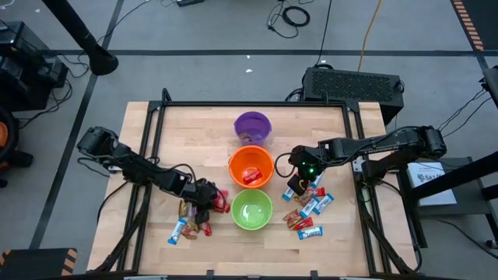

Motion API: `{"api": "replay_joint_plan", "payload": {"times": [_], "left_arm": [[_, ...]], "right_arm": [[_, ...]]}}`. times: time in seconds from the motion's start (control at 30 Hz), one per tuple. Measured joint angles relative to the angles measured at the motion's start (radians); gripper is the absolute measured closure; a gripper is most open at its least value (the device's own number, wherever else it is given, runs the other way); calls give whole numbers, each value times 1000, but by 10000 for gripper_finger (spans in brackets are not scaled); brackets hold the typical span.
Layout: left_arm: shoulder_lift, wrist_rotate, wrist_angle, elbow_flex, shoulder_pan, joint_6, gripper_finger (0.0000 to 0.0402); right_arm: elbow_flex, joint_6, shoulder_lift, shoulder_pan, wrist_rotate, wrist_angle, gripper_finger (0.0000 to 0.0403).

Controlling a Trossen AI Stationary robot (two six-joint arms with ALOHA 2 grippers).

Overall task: Sort candy by brand, put in halloween buckets
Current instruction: Put red chocolate bar into the orange bucket

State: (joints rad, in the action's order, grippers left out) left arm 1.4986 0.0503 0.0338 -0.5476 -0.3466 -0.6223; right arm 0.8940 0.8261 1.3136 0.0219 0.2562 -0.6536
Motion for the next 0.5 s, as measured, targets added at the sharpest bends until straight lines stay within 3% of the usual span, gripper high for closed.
{"api": "replay_joint_plan", "payload": {"times": [0.23, 0.37, 0.5], "left_arm": [[-34, 12, 28, -13, 0, -39, 398], [-73, 12, 57, -47, 0, -168, 397], [-74, -73, 42, -66, -27, -185, 381]], "right_arm": [[0, 3, 0, 0, 3, 1, 263], [0, 4, 0, 0, 4, 0, 263], [0, 4, 0, 0, 4, 4, 263]]}}
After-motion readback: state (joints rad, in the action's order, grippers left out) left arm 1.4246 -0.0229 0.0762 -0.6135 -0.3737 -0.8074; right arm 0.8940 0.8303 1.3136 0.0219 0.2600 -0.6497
